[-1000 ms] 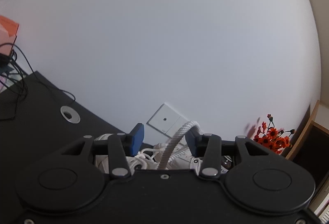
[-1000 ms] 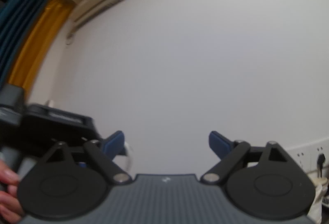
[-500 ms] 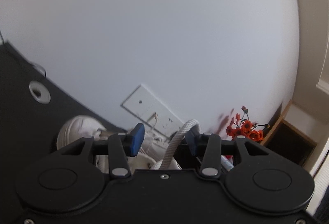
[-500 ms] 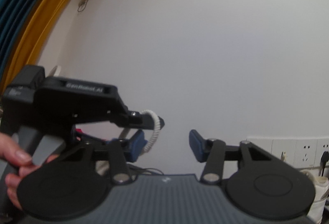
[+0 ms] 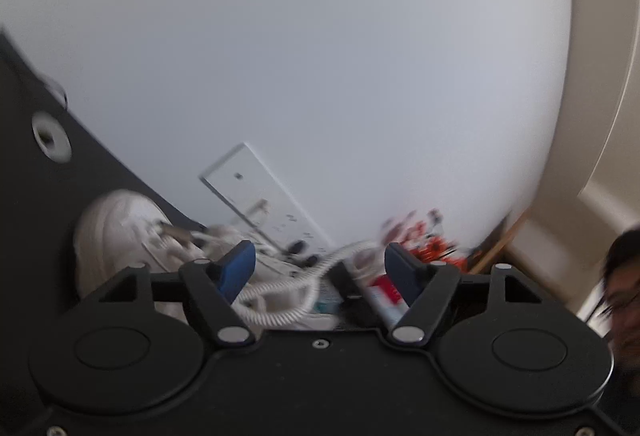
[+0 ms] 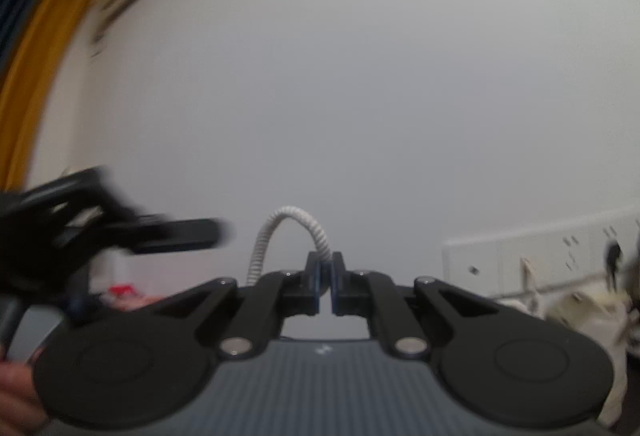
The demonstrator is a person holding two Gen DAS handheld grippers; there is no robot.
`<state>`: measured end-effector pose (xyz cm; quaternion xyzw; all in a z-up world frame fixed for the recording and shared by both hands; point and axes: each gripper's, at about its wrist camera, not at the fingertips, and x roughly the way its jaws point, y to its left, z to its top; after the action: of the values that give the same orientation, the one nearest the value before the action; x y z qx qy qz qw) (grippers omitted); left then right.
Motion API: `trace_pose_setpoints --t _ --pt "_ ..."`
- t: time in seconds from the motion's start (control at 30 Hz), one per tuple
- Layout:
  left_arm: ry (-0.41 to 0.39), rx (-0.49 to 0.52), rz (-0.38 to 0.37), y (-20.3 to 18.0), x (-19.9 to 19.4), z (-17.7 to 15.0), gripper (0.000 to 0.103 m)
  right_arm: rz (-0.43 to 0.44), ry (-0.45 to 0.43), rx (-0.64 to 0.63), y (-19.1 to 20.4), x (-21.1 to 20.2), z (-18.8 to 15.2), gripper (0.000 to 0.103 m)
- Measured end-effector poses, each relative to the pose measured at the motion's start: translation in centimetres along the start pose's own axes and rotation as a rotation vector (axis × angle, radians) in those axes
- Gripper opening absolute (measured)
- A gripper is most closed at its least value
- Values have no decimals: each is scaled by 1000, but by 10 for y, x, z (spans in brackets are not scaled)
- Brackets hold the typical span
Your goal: Lace up shoes with both hands
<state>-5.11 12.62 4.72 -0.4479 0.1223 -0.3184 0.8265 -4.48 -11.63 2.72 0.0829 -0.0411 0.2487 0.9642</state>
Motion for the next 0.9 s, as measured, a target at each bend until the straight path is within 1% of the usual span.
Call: trace_pose_setpoints --t 0.07,0.13,0.2,0.27,0.33,0.4,0.47,0.57,0.6,0.67,0.7,0.73,0.8,0.83,0.87,0.9 --pt "11 -92 -67 6 0 0 73 -45 24 28 -8 3 -2 5" --pt "36 -157 -134 10 3 -1 77 -65 43 25 -9 5 -7 5" --pt "70 -218 -208 13 8 -4 78 -60 48 14 -6 4 -9 5" --pt "100 -259 -277 13 13 -7 80 -39 42 -27 3 0 -13 5" --pt "104 -265 -295 13 16 -9 82 -19 21 -86 13 -3 -17 5" --pt "91 -257 -272 13 15 -8 82 15 -3 -124 23 -7 -17 5" --pt "65 -272 -252 17 13 -8 81 56 -21 -139 30 -10 -17 5" --pt "12 -275 -216 24 11 -1 78 96 -40 -160 36 -16 -20 5" --pt "-8 -272 -200 24 8 2 72 106 -47 -171 37 -18 -22 5" --pt "-48 -268 -170 24 4 5 64 126 -51 -185 40 -22 -25 5" --pt "-71 -272 -165 26 1 7 60 137 -49 -190 40 -23 -26 5" --pt "-94 -279 -165 28 -2 9 54 150 -44 -194 41 -23 -27 5" --pt "-135 -284 -161 32 -8 13 45 179 -34 -202 40 -25 -29 5" --pt "-151 -256 -142 31 -11 15 33 199 -31 -207 37 -25 -28 5" --pt "-166 -228 -122 29 -13 18 27 219 -26 -211 35 -26 -28 5" --pt "-182 -200 -103 28 -16 20 18 242 -18 -211 34 -26 -30 5"
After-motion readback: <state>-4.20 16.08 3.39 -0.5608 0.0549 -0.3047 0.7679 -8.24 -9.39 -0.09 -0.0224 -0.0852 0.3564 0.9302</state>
